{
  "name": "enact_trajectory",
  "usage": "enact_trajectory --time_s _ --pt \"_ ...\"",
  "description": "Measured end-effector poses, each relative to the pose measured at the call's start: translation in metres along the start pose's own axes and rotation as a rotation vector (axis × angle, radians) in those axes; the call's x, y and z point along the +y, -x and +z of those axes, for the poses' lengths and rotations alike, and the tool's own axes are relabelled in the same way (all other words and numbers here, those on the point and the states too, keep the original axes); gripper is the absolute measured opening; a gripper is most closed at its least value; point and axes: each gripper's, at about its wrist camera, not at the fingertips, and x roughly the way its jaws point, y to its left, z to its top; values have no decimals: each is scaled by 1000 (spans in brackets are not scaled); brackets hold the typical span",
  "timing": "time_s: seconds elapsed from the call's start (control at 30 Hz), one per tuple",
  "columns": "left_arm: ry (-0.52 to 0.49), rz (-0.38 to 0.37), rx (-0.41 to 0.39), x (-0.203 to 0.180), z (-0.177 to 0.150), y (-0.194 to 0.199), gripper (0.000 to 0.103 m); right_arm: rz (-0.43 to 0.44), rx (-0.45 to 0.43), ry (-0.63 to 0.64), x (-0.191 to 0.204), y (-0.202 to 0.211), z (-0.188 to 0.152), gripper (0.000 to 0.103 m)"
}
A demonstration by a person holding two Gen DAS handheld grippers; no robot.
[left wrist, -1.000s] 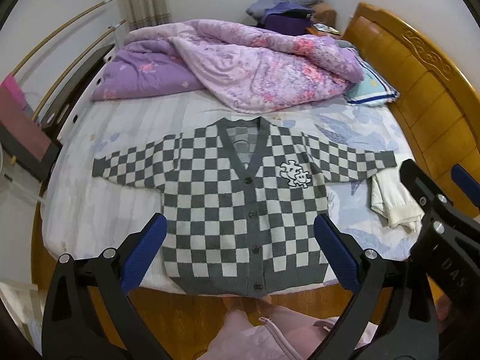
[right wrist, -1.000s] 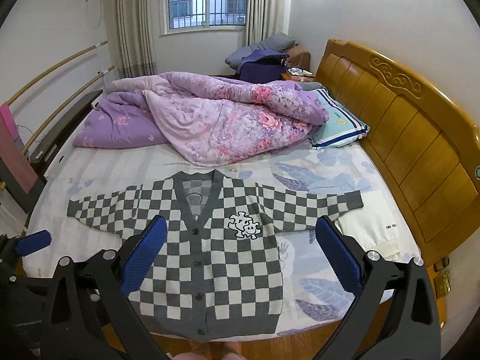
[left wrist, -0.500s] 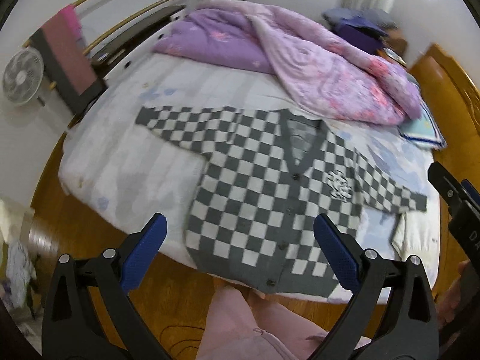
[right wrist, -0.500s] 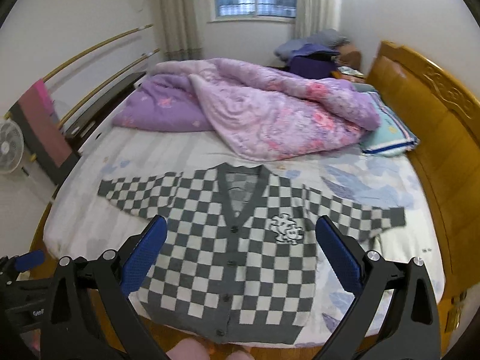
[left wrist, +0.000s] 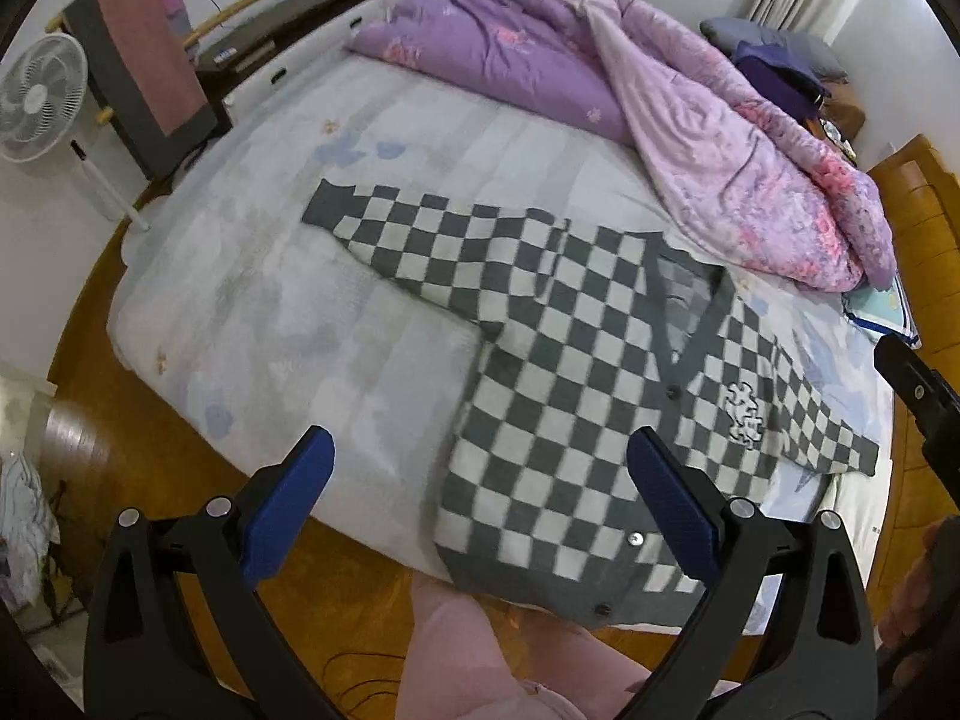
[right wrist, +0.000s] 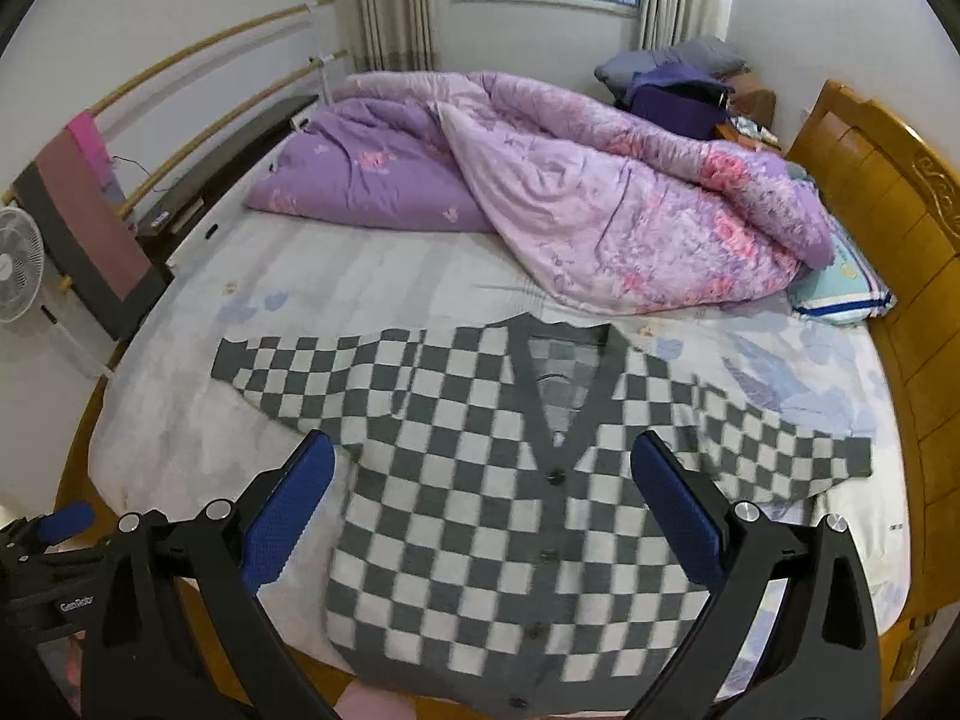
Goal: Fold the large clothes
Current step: 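Reach the left gripper to the cardigan sleeve cuff and grasp it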
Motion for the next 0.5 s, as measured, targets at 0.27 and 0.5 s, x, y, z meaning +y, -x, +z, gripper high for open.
enact_trajectory --time_s 0.27,0.5 --pt "-32 -15 66 84 99 -84 98 -33 66 -51 71 -91 46 95" --pt "-15 -16 131 135 163 -174 98 -44 92 -31 112 -168 68 95"
